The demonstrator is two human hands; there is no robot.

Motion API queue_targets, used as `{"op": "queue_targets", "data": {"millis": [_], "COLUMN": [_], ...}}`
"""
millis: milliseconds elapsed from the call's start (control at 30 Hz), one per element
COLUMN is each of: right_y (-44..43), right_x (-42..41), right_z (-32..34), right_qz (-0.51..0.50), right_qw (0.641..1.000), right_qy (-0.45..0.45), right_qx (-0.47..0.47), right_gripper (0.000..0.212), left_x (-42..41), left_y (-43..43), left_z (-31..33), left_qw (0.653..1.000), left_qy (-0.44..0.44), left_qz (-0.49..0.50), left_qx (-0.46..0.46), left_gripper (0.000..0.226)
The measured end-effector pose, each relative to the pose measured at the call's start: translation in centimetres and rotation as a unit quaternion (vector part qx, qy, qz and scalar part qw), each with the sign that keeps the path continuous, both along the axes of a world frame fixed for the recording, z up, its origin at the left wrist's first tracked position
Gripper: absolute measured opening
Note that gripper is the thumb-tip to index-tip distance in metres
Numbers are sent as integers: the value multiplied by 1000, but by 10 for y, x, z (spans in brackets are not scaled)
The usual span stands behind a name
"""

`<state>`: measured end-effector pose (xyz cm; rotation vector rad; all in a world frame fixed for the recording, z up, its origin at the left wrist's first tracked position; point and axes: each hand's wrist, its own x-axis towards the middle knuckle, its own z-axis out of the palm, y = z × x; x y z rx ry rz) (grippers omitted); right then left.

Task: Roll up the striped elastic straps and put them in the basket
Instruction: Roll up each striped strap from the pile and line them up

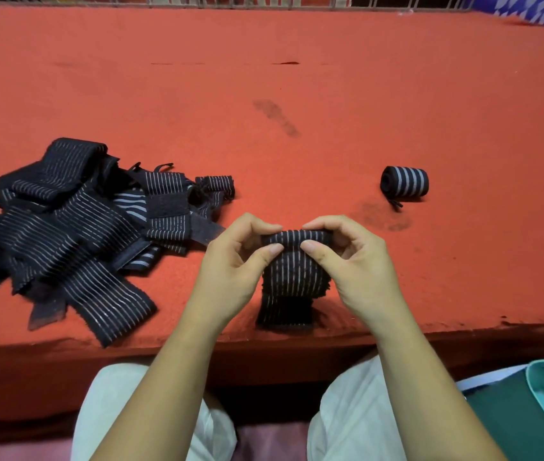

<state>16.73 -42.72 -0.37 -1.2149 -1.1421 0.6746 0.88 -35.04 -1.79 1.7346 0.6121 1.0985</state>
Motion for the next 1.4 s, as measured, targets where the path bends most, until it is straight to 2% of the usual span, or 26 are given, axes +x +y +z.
{"op": "queue_targets", "data": {"millis": [100,233,367,433,567,667,767,933,1033,1100,1200,1333,1400], "right_y": [-1,-1,-2,-2,-4,-6,-6,-8,-8,-8,-9,-9,-8], "right_x": [0,-3,-4,-3,0,-1,-3,-5,-5,-5,-6,-7,-8], "right_z": [3,3,3,2,3,5,5,3,2,3,6,5,3], "right_qz": [1,8,24,31,21,26,25,26,13,12,12,16,10], "right_qw": [1000,999,999,998,999,999,999,997,998,999,998,997,995], "right_qy": [4,-14,31,55,33,20,13,74,56,40,41,71,99], "right_qx": [27,31,14,-10,-9,17,17,-6,0,17,36,27,9], "right_gripper": [25,30,21,15,15,24,31,20,16,19,29,24,22], "left_x": [0,3,5,5,3,5,7,5,6,7,9,9,8], "left_y": [-5,-5,-4,-5,-8,-12,-11,-9,-11,-12,-12,-12,-11], "left_z": [0,-1,-2,-4,-5,-2,-2,-2,-2,-3,-5,-3,-3], "left_qw": [999,1000,999,997,995,995,999,997,998,999,999,995,995], "left_qy": [-20,22,-25,-57,-68,-44,-5,-55,-50,-29,5,-64,-74], "left_qz": [-22,14,5,-16,-43,-38,-6,-30,-36,-8,19,-26,-33], "left_qx": [-27,-16,-28,-51,-62,-77,-49,-36,-30,-29,-26,-67,-56], "left_gripper": [9,18,6,9,18,18,14,19,19,16,25,13,14]}}
